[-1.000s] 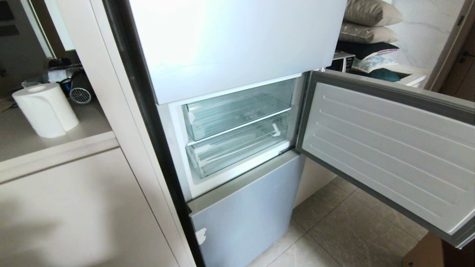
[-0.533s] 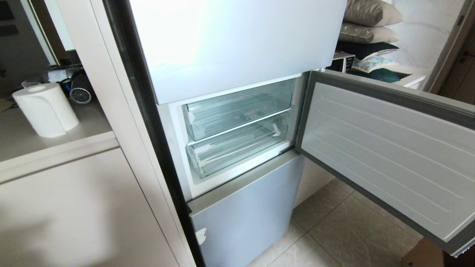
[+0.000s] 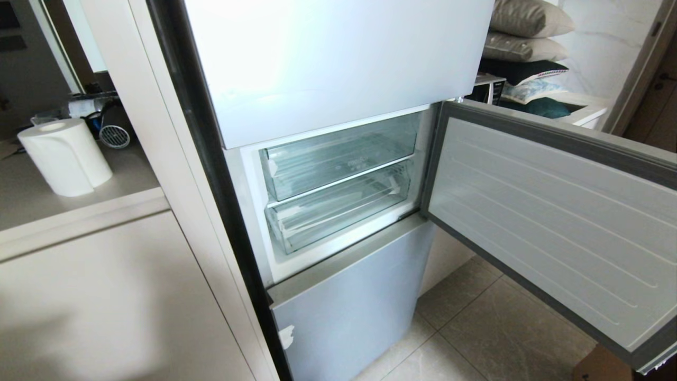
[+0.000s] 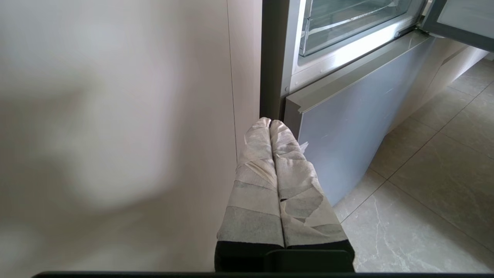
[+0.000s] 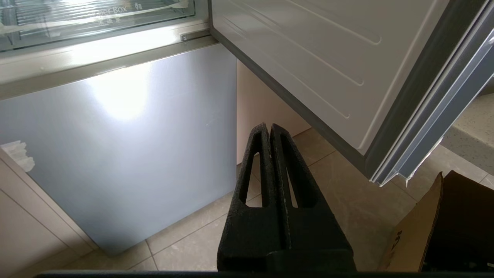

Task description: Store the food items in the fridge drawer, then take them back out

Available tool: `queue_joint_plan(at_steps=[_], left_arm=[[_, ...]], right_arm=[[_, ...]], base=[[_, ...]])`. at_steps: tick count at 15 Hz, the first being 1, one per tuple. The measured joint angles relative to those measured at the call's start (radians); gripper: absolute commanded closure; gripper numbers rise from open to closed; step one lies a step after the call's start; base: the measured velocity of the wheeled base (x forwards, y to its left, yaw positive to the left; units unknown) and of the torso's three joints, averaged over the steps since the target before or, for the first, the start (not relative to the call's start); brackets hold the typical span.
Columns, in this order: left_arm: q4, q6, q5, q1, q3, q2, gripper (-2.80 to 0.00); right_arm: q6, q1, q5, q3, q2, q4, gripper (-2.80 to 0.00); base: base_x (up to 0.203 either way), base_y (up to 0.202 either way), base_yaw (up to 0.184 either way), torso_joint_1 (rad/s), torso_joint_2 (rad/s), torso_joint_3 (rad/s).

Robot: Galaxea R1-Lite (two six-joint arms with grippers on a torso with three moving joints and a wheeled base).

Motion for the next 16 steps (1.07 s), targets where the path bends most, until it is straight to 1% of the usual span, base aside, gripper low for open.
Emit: queue_joint_plan(at_steps=[12, 16], left_arm=[[0.001, 0.000, 0.000, 0.000, 0.000, 0.000, 0.00], [0.002, 0.000, 0.000, 0.000, 0.000, -0.001, 0.00]], right_arm=[[0.001, 0.000, 0.000, 0.000, 0.000, 0.000, 0.00], [0.001, 0.000, -0.001, 0.000, 0.000, 0.000, 0.00]], base=[[0.000, 0.000, 0.000, 0.000, 0.00, 0.000], [0.002, -0.008, 0.147, 0.002, 0.00, 0.003]])
